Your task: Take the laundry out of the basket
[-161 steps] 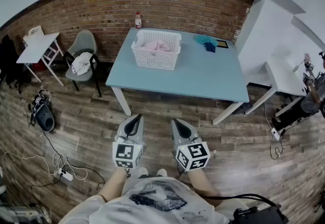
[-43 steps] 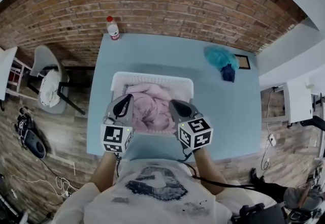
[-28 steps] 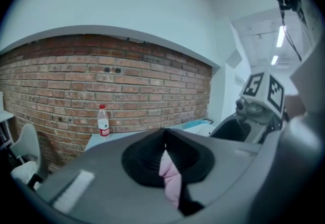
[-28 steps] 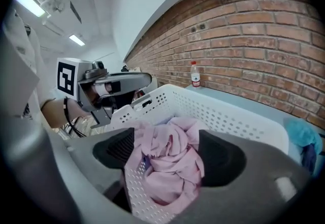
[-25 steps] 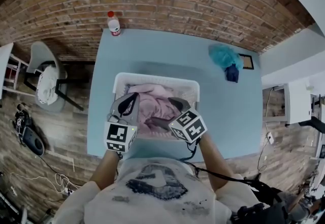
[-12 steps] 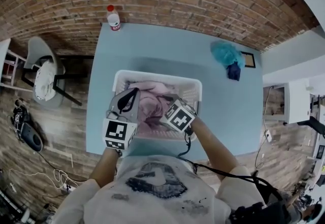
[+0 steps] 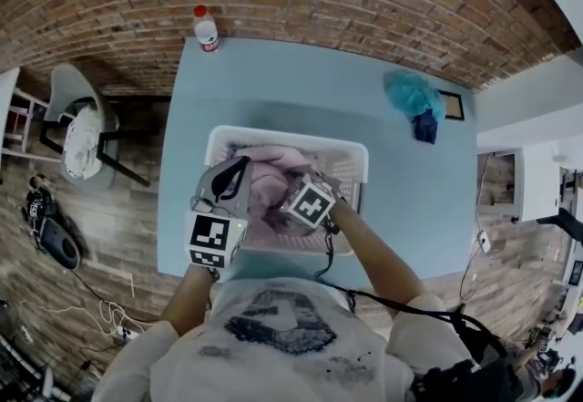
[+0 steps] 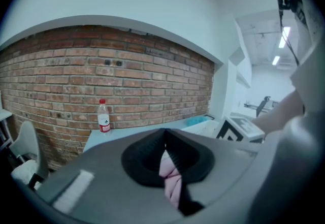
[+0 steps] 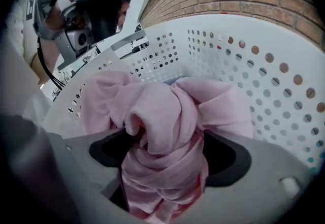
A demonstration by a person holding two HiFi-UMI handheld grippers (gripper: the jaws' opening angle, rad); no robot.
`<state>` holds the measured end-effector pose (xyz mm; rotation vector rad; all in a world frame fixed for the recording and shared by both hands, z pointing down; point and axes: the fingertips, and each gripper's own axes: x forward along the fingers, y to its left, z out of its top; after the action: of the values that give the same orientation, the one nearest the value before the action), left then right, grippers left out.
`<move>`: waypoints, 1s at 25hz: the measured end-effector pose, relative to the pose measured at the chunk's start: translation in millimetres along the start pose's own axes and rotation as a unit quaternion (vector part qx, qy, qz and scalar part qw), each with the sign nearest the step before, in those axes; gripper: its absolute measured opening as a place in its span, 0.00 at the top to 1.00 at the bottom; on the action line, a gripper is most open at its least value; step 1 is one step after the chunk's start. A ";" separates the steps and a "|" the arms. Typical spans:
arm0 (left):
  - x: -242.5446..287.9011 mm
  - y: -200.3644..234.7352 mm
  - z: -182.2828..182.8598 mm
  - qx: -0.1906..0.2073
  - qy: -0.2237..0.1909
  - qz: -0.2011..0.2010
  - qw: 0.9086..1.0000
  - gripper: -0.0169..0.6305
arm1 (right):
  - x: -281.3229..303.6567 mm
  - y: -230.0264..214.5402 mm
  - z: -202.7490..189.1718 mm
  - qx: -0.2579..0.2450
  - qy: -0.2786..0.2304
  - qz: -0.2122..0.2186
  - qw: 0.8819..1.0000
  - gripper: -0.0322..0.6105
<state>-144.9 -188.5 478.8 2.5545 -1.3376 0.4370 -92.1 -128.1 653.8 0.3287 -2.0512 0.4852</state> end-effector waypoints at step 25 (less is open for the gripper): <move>3.9 17.5 -2.5 -0.024 -0.001 0.007 1.000 0.99 | 50.6 25.0 -23.5 0.029 0.068 0.079 0.994 0.33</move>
<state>-157.7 -200.4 483.6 2.5099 -1.3511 0.3991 -109.9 -96.8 703.2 0.1621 -1.9413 0.6471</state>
